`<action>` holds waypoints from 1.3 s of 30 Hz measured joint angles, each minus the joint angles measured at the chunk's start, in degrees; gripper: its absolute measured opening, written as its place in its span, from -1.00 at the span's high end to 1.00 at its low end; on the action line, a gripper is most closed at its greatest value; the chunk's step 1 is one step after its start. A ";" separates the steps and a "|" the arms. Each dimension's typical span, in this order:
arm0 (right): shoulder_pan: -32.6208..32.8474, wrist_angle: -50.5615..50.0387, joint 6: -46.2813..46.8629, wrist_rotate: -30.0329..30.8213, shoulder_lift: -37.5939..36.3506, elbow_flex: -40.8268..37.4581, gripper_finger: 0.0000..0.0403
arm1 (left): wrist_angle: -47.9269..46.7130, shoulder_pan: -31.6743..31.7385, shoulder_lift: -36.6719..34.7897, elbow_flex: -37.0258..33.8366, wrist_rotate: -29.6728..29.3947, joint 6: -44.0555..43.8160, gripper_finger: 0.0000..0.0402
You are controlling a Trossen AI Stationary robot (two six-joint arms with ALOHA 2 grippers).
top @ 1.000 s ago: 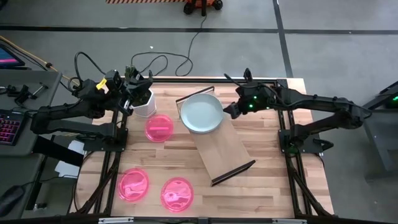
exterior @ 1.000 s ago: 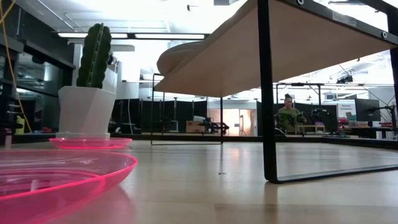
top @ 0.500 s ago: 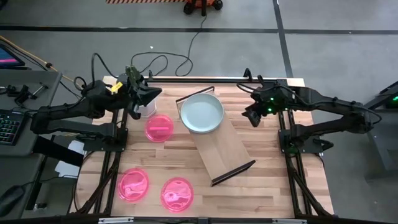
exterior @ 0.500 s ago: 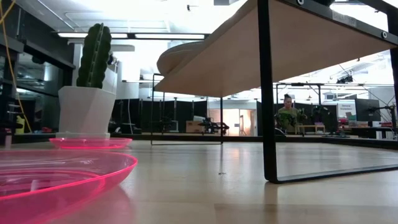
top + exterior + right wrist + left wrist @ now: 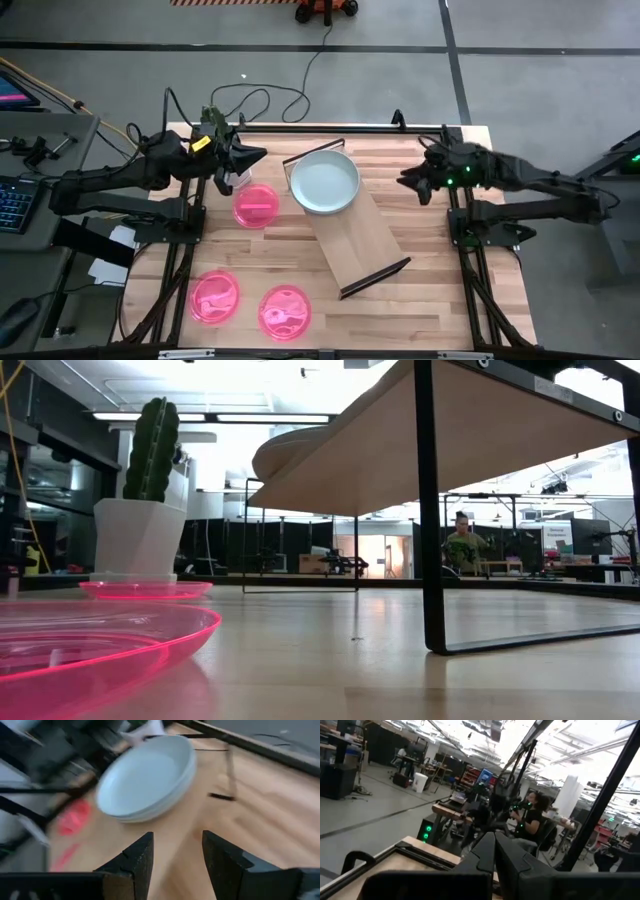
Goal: Place and stack plates onto a shelf
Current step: Put the top pink transparent plate on the shelf
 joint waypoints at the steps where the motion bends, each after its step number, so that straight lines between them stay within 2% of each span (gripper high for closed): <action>1: 0.54 4.96 1.49 -1.46 -1.61 -3.39 0.25 | 0.02 0.00 0.00 0.00 0.00 0.00 1.00; 4: 1.78 23.57 5.41 -3.96 -4.56 -11.85 0.25 | -0.80 0.00 0.03 0.00 0.00 0.14 1.00; 7: 2.73 41.02 5.73 -4.37 -4.50 -16.99 0.25 | -1.59 0.00 0.07 0.00 0.00 1.95 1.00; 10: 3.41 48.86 2.72 -4.16 -3.06 -18.26 0.25 | -3.16 0.00 0.13 0.00 0.00 3.80 0.98; 14: 3.54 48.26 1.96 -4.16 -1.24 -17.62 0.25 | -5.89 -0.04 0.35 0.00 0.02 4.98 0.85; 18: 3.54 48.50 2.31 -4.16 -0.25 -17.03 0.25 | -9.67 -1.52 0.31 0.00 1.73 3.10 0.61; 23: 3.52 48.62 2.18 -3.95 -0.12 -15.62 0.25 | -20.93 -5.42 0.36 0.00 1.25 1.65 0.29; 26: 3.52 48.56 1.83 -3.11 -0.09 -14.48 0.25 | -30.77 -7.75 1.51 0.00 -1.64 1.64 0.16; 32: 3.52 48.34 0.63 -0.83 -0.09 -13.85 0.25 | -46.70 -11.92 7.79 -0.02 -3.65 2.05 0.06; 36: 3.52 45.75 0.63 -0.64 -0.09 -13.85 0.25 | -50.73 -15.27 14.09 -0.16 -3.66 4.25 0.06; 39: 3.52 44.26 0.80 -0.62 -0.09 -13.85 0.25 | -49.62 -17.65 17.41 -3.01 -3.69 4.23 0.06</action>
